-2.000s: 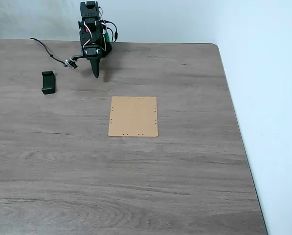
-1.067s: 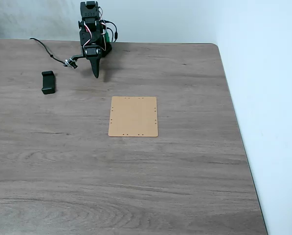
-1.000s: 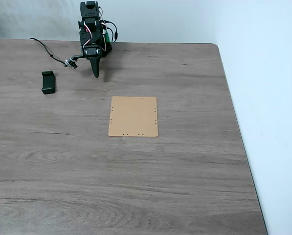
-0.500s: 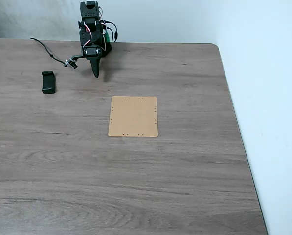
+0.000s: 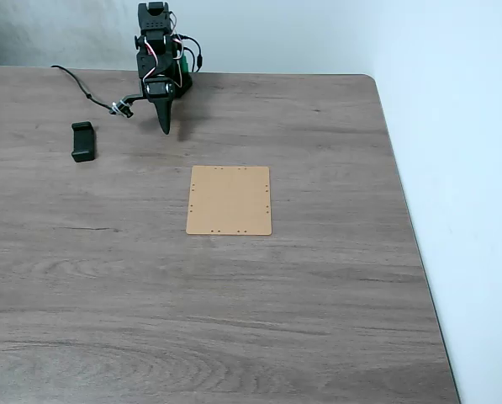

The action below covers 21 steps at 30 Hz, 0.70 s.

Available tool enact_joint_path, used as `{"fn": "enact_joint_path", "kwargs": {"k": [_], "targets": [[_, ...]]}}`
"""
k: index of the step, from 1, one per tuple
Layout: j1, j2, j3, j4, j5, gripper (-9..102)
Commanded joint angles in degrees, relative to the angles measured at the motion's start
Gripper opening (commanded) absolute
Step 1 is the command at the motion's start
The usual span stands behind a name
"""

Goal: Grasp a black block and then place it on the board.

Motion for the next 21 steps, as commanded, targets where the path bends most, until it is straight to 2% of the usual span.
{"fn": "enact_joint_path", "kwargs": {"k": [1,10,15,21], "targets": [[-1.0,1.1,-0.3,0.4,-1.1,0],[-1.0,1.1,-0.3,0.2,-1.8,0],[1.4,1.1,-0.2,-2.0,-8.9,0],[4.3,-2.6,-5.4,-0.5,-18.4,0]]}}
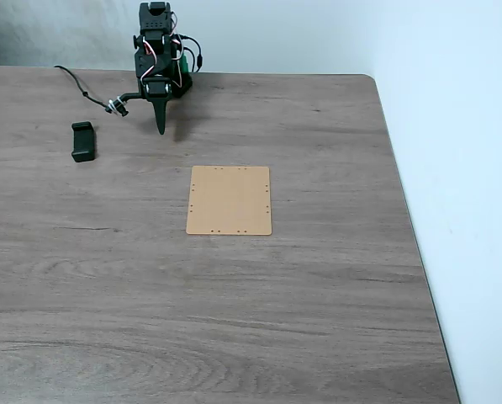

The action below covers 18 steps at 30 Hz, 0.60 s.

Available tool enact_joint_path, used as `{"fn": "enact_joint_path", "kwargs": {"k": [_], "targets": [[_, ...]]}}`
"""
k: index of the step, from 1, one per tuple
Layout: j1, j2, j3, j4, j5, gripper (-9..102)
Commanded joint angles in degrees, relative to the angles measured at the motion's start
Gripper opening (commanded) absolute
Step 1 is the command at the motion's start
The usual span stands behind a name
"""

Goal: Grasp a black block and then place it on the board.

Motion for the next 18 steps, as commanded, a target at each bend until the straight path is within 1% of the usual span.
{"fn": "enact_joint_path", "kwargs": {"k": [1,5,13,18], "targets": [[2.5,-2.5,-5.0,0.4,-4.4,0],[5.2,-9.1,-11.2,1.5,-7.2,0],[11.1,-22.4,-23.4,4.3,-17.1,11],[15.9,-30.7,-29.2,6.1,-22.2,15]]}}
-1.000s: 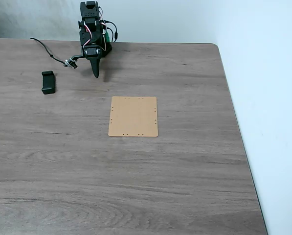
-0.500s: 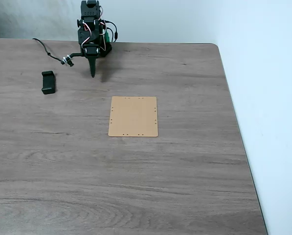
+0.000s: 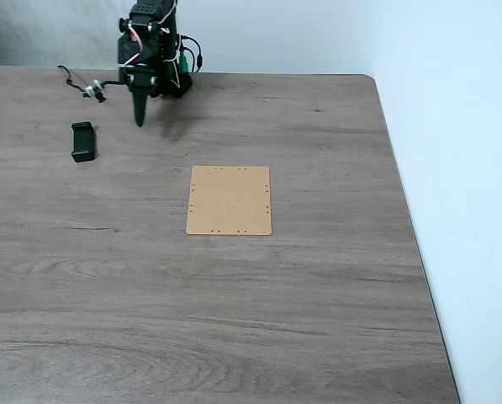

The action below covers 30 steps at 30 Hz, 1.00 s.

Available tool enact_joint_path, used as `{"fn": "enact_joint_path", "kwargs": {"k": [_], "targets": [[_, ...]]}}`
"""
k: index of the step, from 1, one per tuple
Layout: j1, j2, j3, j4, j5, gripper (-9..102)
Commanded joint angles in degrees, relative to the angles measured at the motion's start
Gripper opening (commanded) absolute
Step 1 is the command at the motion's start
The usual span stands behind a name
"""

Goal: Grasp a black block and then place it on the board.

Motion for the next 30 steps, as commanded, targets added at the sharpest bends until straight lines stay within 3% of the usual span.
{"fn": "enact_joint_path", "kwargs": {"k": [1,16,30], "targets": [[2.7,-2.7,-5.3,1.1,-3.5,16],[17.9,-22.5,-17.3,-1.3,-19.2,20],[24.8,-42.1,-26.4,-9.0,-24.0,22]]}}
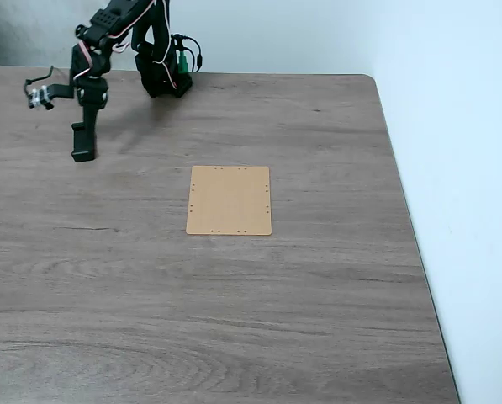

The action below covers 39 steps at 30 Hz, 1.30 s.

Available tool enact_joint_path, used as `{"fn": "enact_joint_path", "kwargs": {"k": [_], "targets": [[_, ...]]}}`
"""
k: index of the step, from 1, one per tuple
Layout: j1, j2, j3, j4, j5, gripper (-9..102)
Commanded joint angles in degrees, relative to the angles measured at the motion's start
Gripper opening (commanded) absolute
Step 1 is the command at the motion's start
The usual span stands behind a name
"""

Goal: Grasp a black block and then place it on the board.

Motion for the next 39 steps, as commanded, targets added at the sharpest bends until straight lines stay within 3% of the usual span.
{"fn": "enact_joint_path", "kwargs": {"k": [1,39], "targets": [[1.4,-2.0,-4.0,-1.4,-1.3,22],[3.8,-21.4,-10.7,-10.6,-3.4,16]]}}
